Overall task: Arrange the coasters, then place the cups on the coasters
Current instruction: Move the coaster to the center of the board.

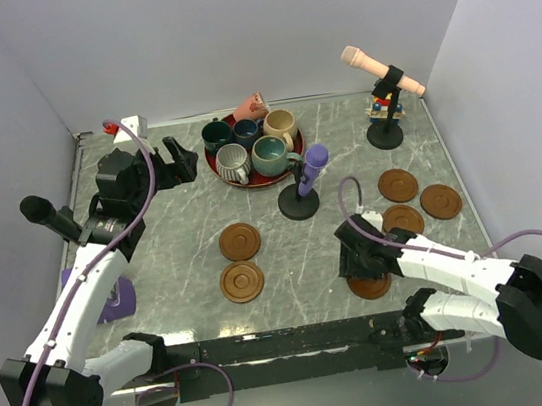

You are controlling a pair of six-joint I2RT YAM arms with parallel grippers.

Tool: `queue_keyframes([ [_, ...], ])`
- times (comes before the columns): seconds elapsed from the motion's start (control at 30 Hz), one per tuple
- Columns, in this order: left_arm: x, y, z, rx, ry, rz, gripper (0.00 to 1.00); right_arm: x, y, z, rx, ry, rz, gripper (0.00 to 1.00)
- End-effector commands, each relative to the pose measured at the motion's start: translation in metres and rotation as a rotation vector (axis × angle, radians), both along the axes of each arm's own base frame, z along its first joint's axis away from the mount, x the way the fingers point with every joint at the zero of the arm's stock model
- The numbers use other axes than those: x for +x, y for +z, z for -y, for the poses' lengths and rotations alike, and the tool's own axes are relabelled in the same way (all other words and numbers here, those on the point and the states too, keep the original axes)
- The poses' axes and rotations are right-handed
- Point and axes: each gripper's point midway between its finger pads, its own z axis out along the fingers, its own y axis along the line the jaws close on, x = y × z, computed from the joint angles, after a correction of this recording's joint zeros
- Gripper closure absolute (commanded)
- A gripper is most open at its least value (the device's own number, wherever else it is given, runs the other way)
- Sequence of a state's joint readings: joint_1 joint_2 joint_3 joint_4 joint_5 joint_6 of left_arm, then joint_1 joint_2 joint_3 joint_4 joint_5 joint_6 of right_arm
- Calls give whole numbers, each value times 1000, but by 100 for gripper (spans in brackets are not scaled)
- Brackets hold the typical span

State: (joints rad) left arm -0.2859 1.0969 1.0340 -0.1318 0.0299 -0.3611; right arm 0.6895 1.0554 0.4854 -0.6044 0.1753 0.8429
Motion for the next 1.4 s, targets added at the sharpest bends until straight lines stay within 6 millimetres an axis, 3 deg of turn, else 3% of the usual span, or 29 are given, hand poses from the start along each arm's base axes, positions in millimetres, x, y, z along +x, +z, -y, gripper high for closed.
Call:
queue_keyframes([
  [0.0, 1, 12, 2, -15, -1, 45, 4, 9, 3, -42, 94, 40, 29, 40],
  [0.27, 0, 14, 1, -12, -2, 51, 3, 38, 21, -113, 81, 197, 137, 41],
  [0.47, 1, 13, -3, 0, 19, 50, 3, 64, 23, -158, 65, 298, 167, 42],
  [0.63, 0, 14, -4, 4, 18, 56, 4, 79, 39, -175, 45, 339, 214, 41],
  [0.7, 0, 16, -4, 3, 20, 62, 3, 82, 55, -179, 32, 354, 258, 37],
  [0.83, -1, 18, -4, 5, 18, 70, 4, 75, 83, -178, 25, 376, 307, 29],
  [0.93, -2, 19, -4, 6, 17, 71, 3, 61, 88, -165, 20, 370, 296, 24],
  [1.13, -4, 22, -4, -3, 19, 79, 3, 27, 55, -120, -17, 341, 224, 21],
  [1.37, -1, 18, -1, -9, 5, 65, 3, -5, 28, -91, -24, 360, 160, 21],
])
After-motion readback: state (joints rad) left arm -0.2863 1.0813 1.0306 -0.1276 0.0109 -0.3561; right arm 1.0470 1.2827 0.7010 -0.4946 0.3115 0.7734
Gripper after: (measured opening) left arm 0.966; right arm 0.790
